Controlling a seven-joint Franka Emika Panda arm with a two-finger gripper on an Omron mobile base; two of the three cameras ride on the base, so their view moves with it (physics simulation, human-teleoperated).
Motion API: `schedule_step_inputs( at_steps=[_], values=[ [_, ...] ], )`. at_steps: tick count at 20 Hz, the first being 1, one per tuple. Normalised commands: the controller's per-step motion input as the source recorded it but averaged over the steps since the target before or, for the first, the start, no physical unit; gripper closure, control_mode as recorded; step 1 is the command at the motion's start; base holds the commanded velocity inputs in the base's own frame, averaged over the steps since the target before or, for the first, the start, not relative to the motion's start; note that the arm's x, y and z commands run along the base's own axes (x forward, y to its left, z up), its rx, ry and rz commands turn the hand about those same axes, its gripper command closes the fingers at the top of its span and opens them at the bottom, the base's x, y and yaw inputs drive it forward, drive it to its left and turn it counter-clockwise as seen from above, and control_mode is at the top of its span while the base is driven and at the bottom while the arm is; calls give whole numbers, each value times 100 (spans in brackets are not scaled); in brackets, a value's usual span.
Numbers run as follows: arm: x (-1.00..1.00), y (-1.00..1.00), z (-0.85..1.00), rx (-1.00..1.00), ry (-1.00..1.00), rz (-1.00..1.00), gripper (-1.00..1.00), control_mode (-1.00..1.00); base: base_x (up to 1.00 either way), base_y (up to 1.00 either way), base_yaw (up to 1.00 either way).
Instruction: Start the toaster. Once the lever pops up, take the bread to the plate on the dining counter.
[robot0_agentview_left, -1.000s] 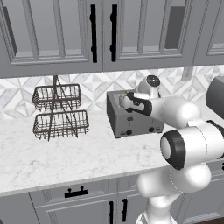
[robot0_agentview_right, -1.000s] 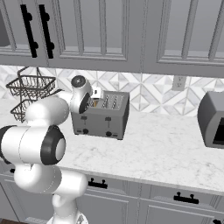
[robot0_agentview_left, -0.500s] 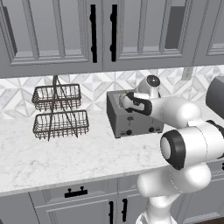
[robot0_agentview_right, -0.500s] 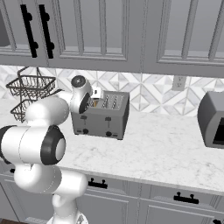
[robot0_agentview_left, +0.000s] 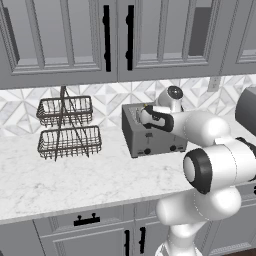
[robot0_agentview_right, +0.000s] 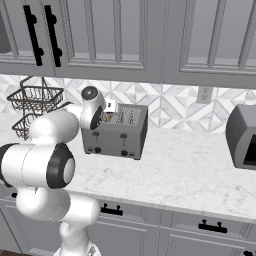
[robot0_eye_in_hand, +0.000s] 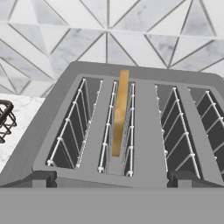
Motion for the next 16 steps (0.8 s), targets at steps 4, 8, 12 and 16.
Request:
schedule_step_inputs(
  at_steps=[4,8,12,16],
  values=[
    [0,0,0,0,0,0,-100,-100,0,0,0],
    [0,0,0,0,0,0,-100,-100,0,0,0],
    [0,0,0,0,0,0,-100,-100,0,0,0],
    [0,0,0,0,0,0,-100,-100,0,0,0]
  ],
)
